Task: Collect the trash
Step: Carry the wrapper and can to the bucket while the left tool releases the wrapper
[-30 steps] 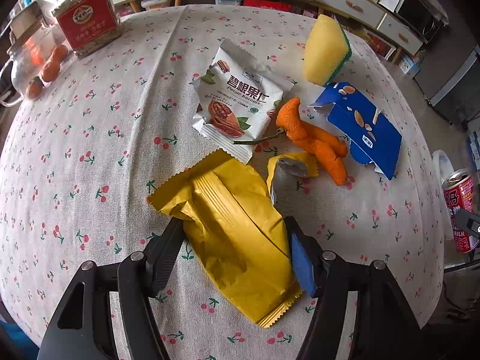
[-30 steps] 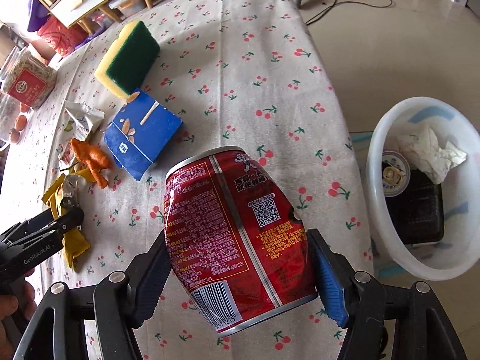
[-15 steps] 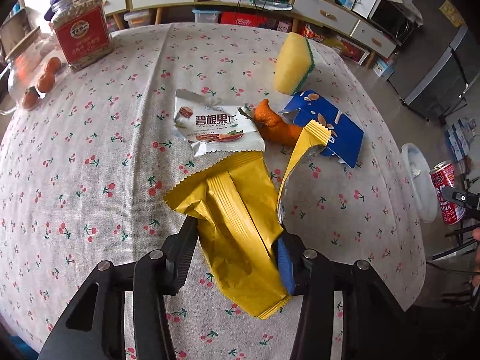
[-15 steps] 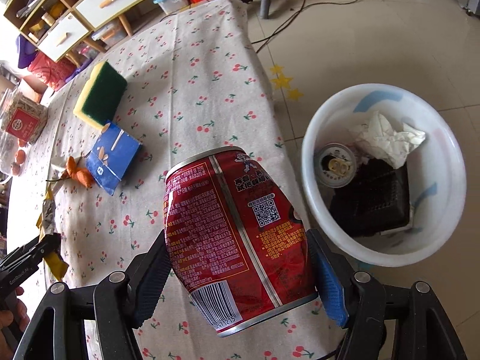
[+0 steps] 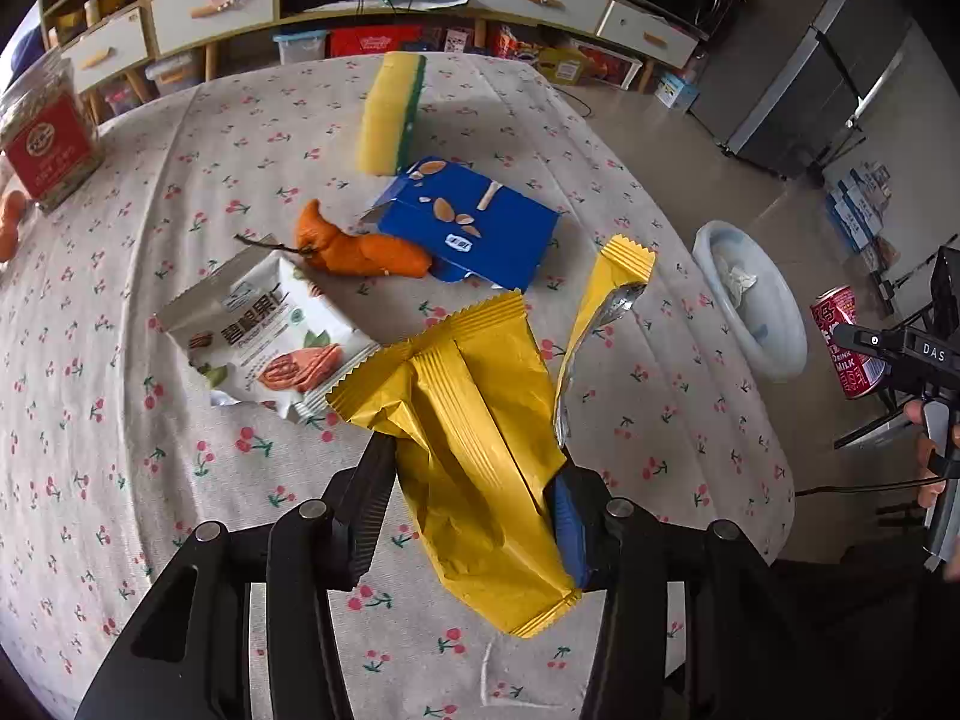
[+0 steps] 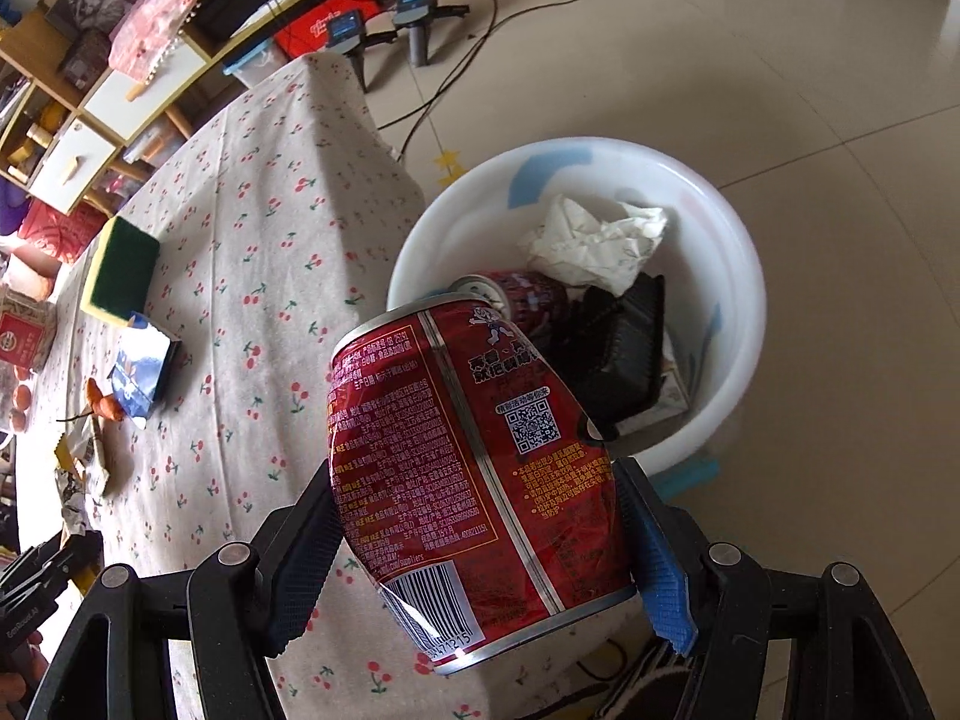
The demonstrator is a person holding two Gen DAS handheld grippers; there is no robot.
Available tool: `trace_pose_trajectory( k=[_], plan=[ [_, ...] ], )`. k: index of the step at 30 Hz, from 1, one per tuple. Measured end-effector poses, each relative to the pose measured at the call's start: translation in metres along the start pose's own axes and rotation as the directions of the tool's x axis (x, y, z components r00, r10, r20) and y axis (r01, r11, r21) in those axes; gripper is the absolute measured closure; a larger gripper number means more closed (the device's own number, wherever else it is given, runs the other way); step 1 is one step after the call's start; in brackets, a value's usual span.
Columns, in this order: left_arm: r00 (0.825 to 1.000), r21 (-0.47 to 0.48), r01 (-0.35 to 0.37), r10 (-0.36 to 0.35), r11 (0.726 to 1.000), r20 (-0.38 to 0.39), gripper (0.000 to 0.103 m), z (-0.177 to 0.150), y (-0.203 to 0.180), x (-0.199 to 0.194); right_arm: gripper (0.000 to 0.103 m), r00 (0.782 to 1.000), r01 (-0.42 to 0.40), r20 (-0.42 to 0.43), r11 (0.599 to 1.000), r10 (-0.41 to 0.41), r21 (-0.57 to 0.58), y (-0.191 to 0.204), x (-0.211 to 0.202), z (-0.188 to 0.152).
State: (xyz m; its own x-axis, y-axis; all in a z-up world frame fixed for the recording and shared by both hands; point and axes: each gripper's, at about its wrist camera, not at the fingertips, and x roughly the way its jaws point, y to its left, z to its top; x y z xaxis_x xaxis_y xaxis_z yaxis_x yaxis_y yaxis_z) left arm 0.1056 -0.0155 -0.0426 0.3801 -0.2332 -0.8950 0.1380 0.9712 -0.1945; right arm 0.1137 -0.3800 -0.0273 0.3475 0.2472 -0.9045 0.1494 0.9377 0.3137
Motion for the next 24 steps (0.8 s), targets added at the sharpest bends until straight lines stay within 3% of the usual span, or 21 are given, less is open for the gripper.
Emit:
trace_pose_trajectory(
  k=[9, 16, 24],
  plan=[
    [0.996, 0.092, 0.084, -0.083, 0.992, -0.011, 0.053, 0.042, -0.076, 0.024, 0.029, 1.0, 0.007, 0.022, 0.992, -0.01, 0.129, -0.053, -0.009, 0.013],
    [0.986, 0.141, 0.164, -0.16, 0.976, -0.04, 0.053, 0.076, -0.147, 0.066, 0.029, 0.999, 0.012, 0.036, 0.981, -0.019, 0.193, -0.081, -0.014, 0.026],
    [0.982, 0.171, 0.185, -0.175, 0.968, -0.073, 0.052, 0.1, -0.203, 0.112, 0.029, 0.999, 0.016, 0.039, 0.972, -0.025, 0.234, -0.106, -0.017, 0.03]
  ],
)
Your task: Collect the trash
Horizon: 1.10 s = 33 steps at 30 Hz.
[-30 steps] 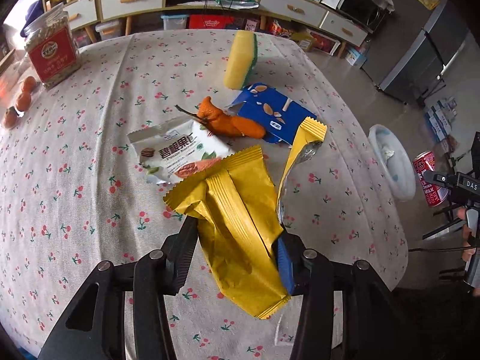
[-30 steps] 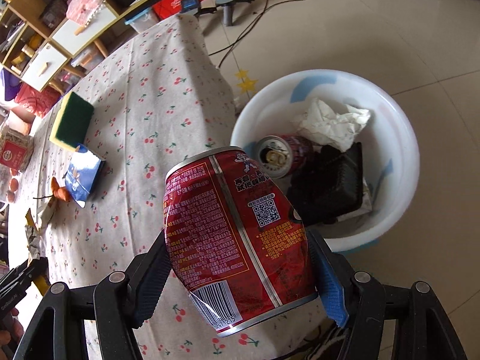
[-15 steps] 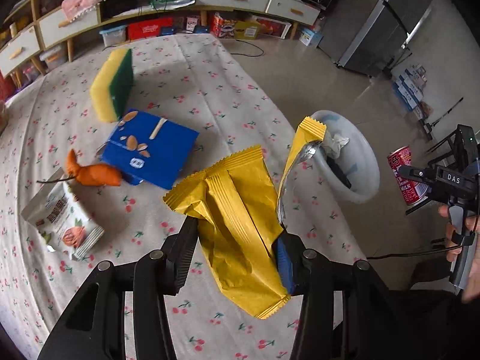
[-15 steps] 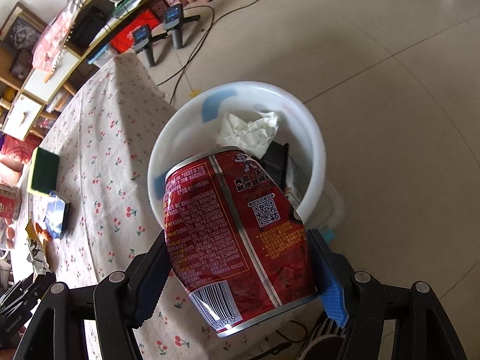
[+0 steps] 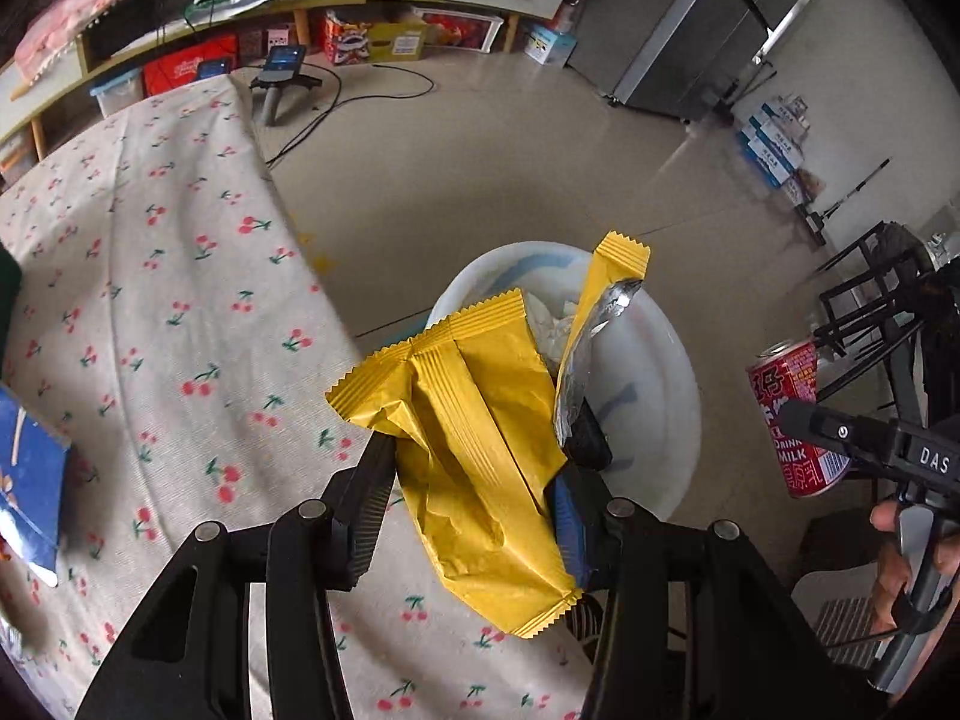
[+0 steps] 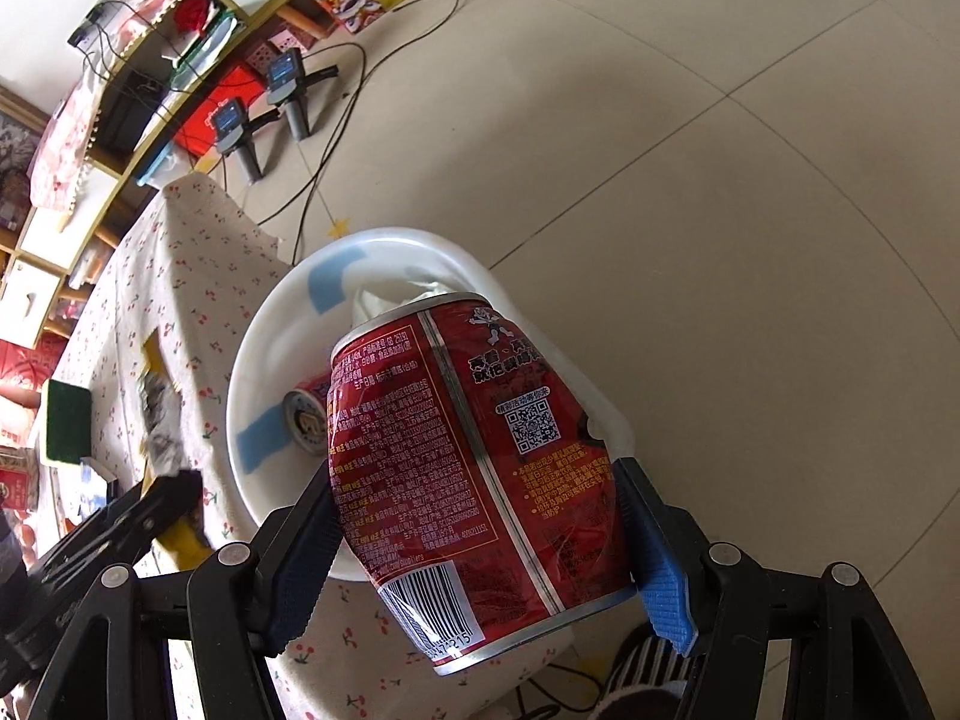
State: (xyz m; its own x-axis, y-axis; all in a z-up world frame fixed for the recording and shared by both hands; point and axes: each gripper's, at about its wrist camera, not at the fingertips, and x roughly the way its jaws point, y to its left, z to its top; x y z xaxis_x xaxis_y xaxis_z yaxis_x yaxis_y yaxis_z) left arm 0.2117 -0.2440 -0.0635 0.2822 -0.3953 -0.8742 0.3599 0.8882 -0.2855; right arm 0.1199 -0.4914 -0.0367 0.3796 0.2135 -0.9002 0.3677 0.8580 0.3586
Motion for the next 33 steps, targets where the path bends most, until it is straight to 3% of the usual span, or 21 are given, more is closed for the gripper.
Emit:
trace_pose_trajectory(
  k=[6, 13, 23, 30, 33],
  plan=[
    [1.0, -0.005, 0.009, -0.009, 1.0, 0.019, 0.049, 0.015, -0.017, 0.019, 0.029, 1.0, 0.002, 0.002, 1.0, -0.002, 0.028, -0.009, -0.001, 0.005],
    [0.997, 0.023, 0.019, -0.021, 1.0, 0.079, 0.017, 0.019, -0.025, 0.009, 0.029, 1.0, 0.0, 0.006, 0.999, -0.001, 0.039, -0.007, 0.0, 0.009],
    [0.995, 0.012, 0.005, -0.006, 1.0, 0.103, 0.014, 0.006, 0.007, -0.035, 0.029, 1.0, 0.003, -0.002, 1.0, -0.003, 0.025, 0.008, 0.004, 0.009],
    [0.993, 0.007, -0.041, 0.04, 0.999, 0.115, 0.01, -0.022, 0.048, -0.073, 0.029, 0.999, 0.022, -0.031, 1.0, -0.021, 0.008, 0.03, 0.023, 0.015],
    [0.991, -0.004, -0.064, 0.064, 0.998, 0.12, 0.004, -0.036, 0.066, -0.089, 0.028, 0.998, 0.042, -0.038, 0.999, -0.042, -0.003, 0.038, 0.028, 0.017]
  ],
)
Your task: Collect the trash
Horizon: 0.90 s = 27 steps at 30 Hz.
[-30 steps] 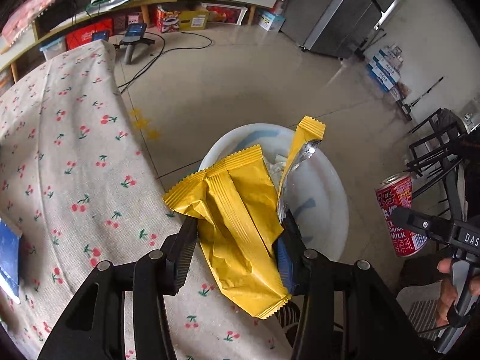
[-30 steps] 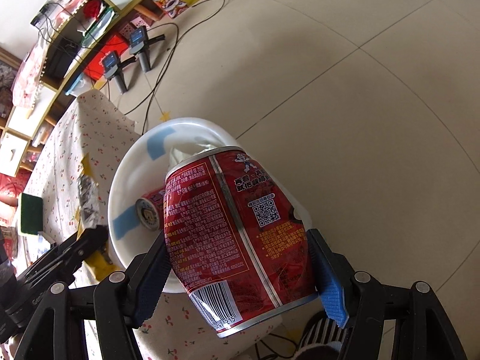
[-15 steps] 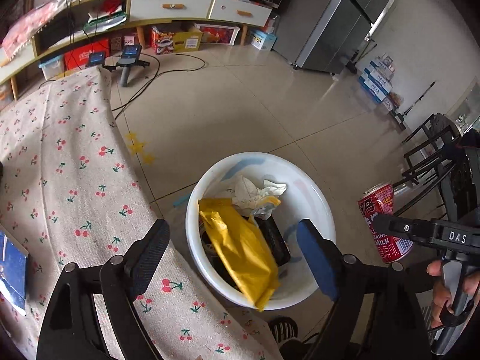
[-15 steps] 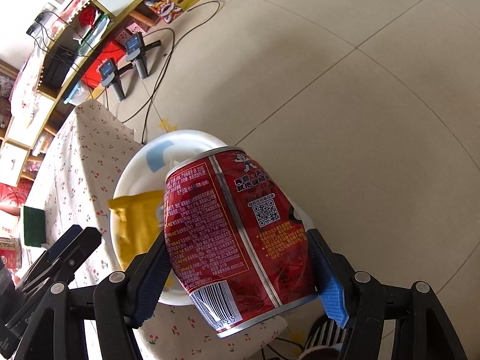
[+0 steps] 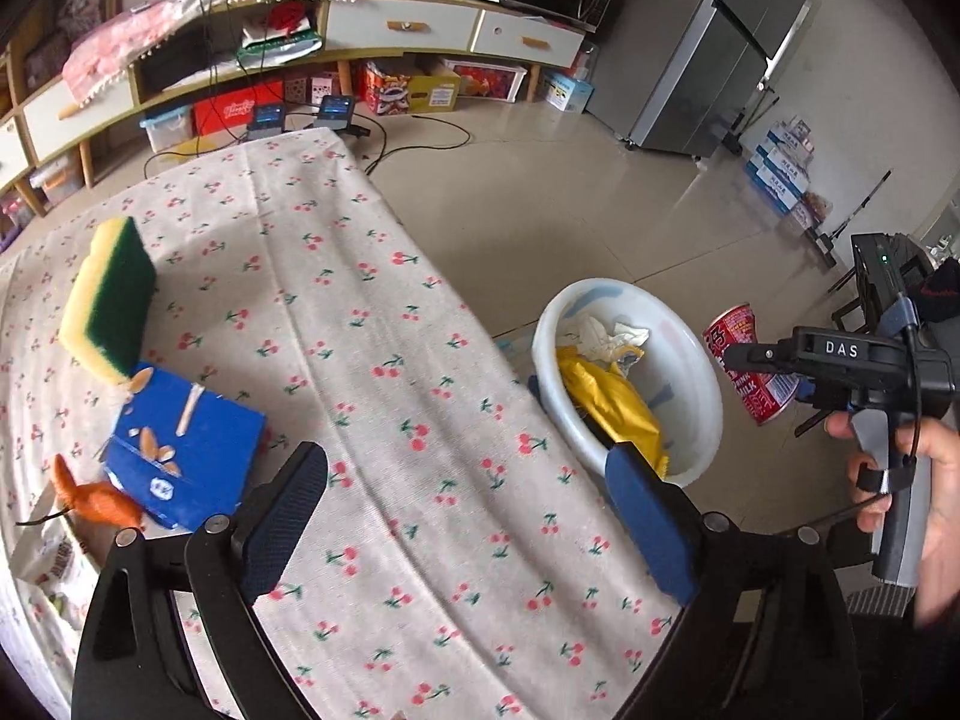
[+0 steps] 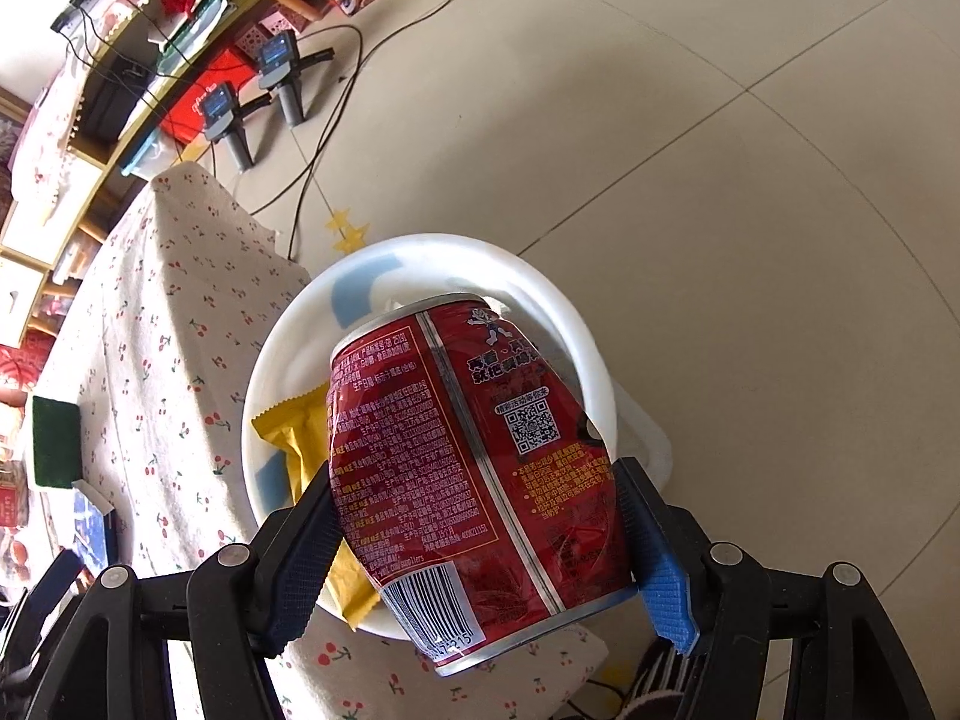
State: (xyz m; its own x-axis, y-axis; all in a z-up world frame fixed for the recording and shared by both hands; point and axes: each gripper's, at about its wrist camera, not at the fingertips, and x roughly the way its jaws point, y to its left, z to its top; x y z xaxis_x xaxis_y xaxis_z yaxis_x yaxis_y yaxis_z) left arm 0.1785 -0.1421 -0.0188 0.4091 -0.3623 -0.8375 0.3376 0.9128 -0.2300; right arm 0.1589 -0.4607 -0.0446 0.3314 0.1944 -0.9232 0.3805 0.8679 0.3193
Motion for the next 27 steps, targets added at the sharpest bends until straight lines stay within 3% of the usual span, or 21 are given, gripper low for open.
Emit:
trace_pose_trajectory(
  k=[16, 27],
  plan=[
    [0.994, -0.104, -0.104, 0.105, 0.989, 0.002, 0.001, -0.028, 0.106, -0.067, 0.022, 0.999, 0.017, 0.033, 0.996, -0.015, -0.083, 0.046, -0.019, -0.012],
    [0.987, -0.252, -0.158, 0.154, 0.955, -0.035, 0.001, -0.047, 0.178, -0.083, 0.021, 1.0, 0.01, 0.022, 0.979, -0.006, -0.204, 0.113, -0.013, -0.041]
  ],
)
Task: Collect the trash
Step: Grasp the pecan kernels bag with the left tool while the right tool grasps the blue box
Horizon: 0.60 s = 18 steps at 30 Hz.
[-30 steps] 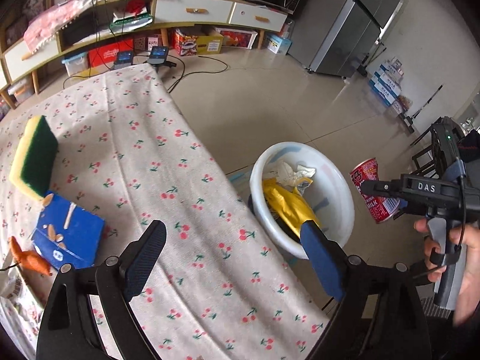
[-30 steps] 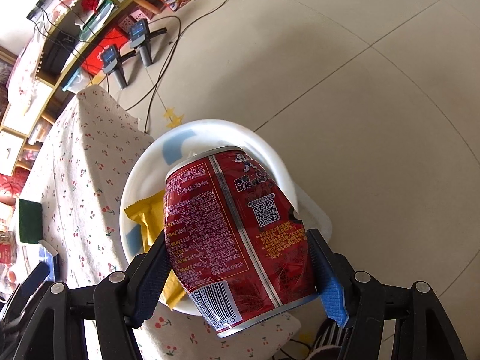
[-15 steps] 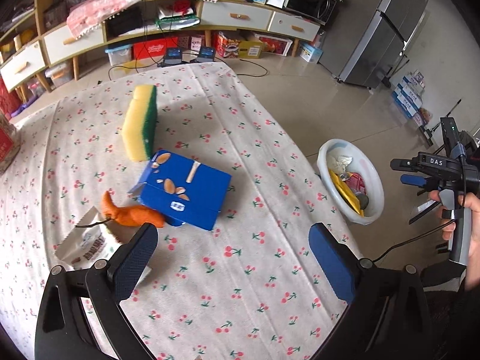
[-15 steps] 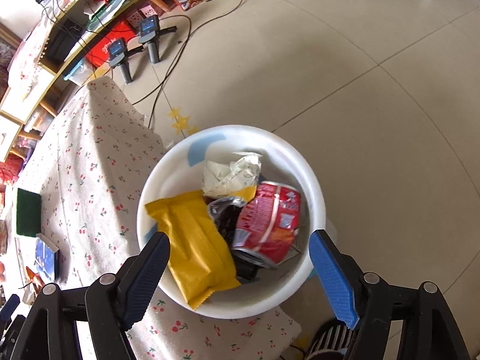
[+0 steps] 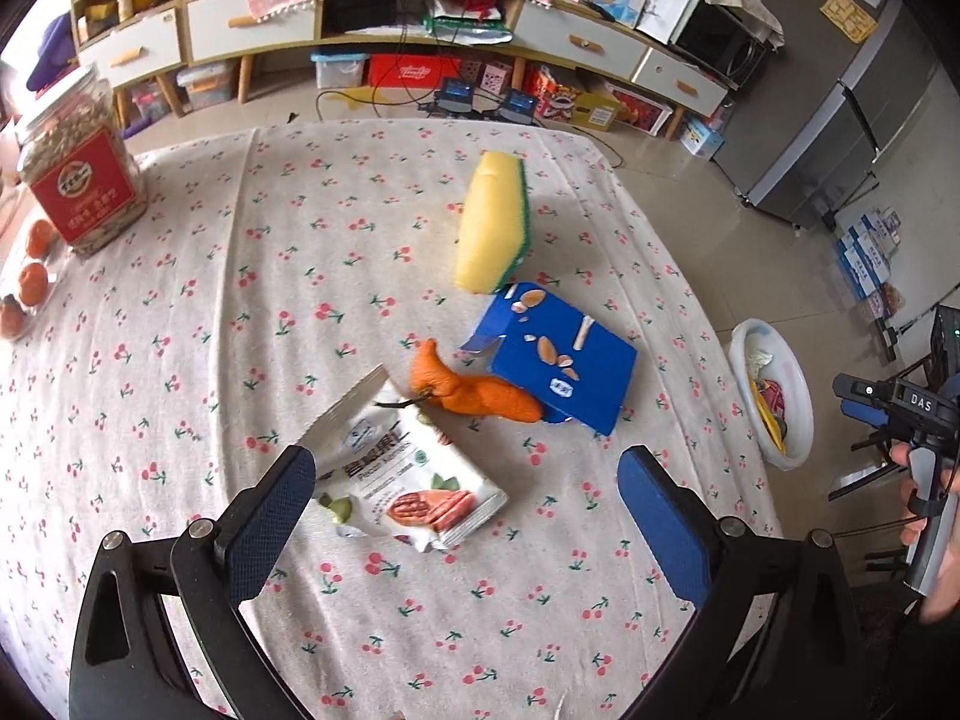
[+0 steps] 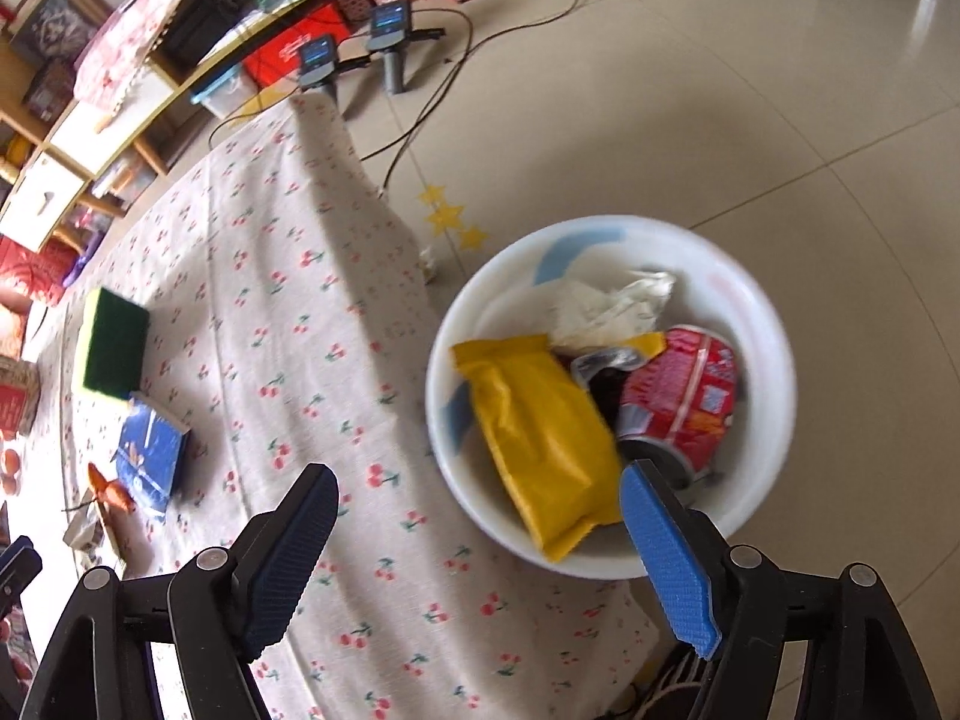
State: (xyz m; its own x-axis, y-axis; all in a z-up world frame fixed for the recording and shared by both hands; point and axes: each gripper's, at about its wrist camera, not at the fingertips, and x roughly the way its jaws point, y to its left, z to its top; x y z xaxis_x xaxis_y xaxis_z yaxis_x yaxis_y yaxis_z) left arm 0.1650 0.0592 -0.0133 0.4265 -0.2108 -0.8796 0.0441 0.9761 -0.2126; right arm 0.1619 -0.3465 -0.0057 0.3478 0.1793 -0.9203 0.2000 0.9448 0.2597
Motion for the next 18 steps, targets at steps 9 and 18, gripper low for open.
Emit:
trace_pose_trajectory(
  k=[9, 18],
  plan=[
    [0.991, -0.136, -0.076, 0.059, 0.988, -0.123, 0.001, -0.011, 0.035, 0.032, 0.021, 0.999, 0.018, -0.024, 0.992, -0.021, -0.122, 0.058, 0.02, -0.015],
    [0.986, -0.268, -0.118, 0.08, 0.956, -0.148, 0.002, -0.01, 0.025, 0.072, 0.021, 0.998, 0.037, -0.046, 0.99, -0.044, -0.138, 0.072, 0.036, -0.017]
  ],
)
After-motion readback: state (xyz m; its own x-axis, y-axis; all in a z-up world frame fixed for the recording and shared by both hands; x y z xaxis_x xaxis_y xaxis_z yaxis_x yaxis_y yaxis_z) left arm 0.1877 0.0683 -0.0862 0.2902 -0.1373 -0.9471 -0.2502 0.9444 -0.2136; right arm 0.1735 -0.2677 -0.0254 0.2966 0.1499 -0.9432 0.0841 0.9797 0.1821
